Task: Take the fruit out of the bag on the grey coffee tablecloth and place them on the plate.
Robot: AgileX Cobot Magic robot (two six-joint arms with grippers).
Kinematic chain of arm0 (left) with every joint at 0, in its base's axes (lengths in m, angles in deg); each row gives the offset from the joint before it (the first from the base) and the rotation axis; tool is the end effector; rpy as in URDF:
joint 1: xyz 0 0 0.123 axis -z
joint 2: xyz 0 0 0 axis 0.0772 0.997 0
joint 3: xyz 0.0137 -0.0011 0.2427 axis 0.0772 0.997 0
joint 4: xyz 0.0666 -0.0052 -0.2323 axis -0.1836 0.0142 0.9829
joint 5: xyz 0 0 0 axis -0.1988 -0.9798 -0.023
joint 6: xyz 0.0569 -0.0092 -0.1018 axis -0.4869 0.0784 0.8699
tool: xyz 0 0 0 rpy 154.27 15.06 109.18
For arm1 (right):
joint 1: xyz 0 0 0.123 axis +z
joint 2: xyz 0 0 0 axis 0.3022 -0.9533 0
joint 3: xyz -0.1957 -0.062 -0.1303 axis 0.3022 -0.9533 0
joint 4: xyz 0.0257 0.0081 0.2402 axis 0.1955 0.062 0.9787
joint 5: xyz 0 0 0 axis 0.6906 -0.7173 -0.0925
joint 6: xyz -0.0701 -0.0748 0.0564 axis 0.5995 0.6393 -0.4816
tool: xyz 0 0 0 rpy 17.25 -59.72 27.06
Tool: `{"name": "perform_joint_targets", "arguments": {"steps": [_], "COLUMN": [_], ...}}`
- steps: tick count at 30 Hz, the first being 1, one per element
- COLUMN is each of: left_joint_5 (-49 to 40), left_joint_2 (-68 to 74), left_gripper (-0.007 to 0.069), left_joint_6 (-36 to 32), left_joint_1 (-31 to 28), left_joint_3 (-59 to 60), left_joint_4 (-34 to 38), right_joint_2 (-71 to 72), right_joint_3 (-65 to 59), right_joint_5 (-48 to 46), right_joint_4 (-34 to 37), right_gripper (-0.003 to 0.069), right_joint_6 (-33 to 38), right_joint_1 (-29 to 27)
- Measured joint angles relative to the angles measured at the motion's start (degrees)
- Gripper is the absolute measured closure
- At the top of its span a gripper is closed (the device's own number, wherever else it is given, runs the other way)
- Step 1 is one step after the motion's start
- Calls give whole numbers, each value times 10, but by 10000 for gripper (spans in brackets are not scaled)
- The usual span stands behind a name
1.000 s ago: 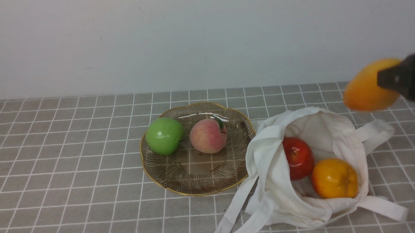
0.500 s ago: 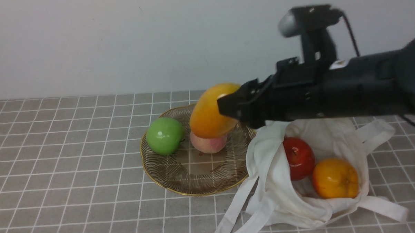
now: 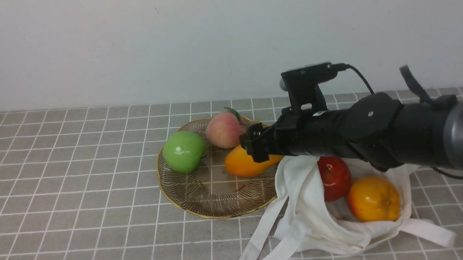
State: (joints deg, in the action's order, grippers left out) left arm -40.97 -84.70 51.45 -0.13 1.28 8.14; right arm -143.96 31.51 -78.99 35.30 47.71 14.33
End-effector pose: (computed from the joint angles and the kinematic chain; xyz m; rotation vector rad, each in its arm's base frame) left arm 0.1089 -0.0091 0.1627 0.1273 1.8796 -0.0193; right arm 0.3266 0.2190 0.1613 -0.4860 2.2244 0.5236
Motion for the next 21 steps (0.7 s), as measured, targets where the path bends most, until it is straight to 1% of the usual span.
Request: {"name": "perform_joint_targets", "arguments": {"steps": [1, 5, 7, 8, 11, 12, 13, 15, 18, 19, 20, 21], "left_joint_5": [0, 0, 0, 0, 0, 0, 0, 0, 0, 0, 0, 0], "left_joint_2": [0, 0, 0, 0, 0, 0, 0, 0, 0, 0, 0, 0], "left_gripper": [632, 632, 632, 632, 632, 632, 632, 632, 632, 632, 632, 632], "left_joint_6": [0, 0, 0, 0, 0, 0, 0, 0, 0, 0, 0, 0], "left_joint_1": [0, 0, 0, 0, 0, 0, 0, 0, 0, 0, 0, 0], "left_joint_3": [0, 0, 0, 0, 0, 0, 0, 0, 0, 0, 0, 0], "left_joint_4": [0, 0, 0, 0, 0, 0, 0, 0, 0, 0, 0, 0], "right_joint_2": [0, 3, 18, 25, 63, 88, 99, 138, 198, 226, 226, 272], "right_joint_3": [8, 30, 50, 55, 71, 73, 74, 78, 78, 78, 78, 78], "right_joint_5": [0, -24, -87, -103, -195, -235, -254, -321, -392, -417, -421, -458], "right_joint_4": [0, -1, -4, -6, -35, -56, -68, -118, -192, -223, -228, -273], "right_gripper": [-23, -31, -30, -27, 18, 50, 70, 153, 308, 372, 399, 518], "right_joint_6": [2, 8, 16, 16, 4, -14, -25, -74, -157, -191, -196, -237], "right_joint_1": [0, -2, -11, -15, -36, -47, -53, -75, -107, -122, -125, -147]}}
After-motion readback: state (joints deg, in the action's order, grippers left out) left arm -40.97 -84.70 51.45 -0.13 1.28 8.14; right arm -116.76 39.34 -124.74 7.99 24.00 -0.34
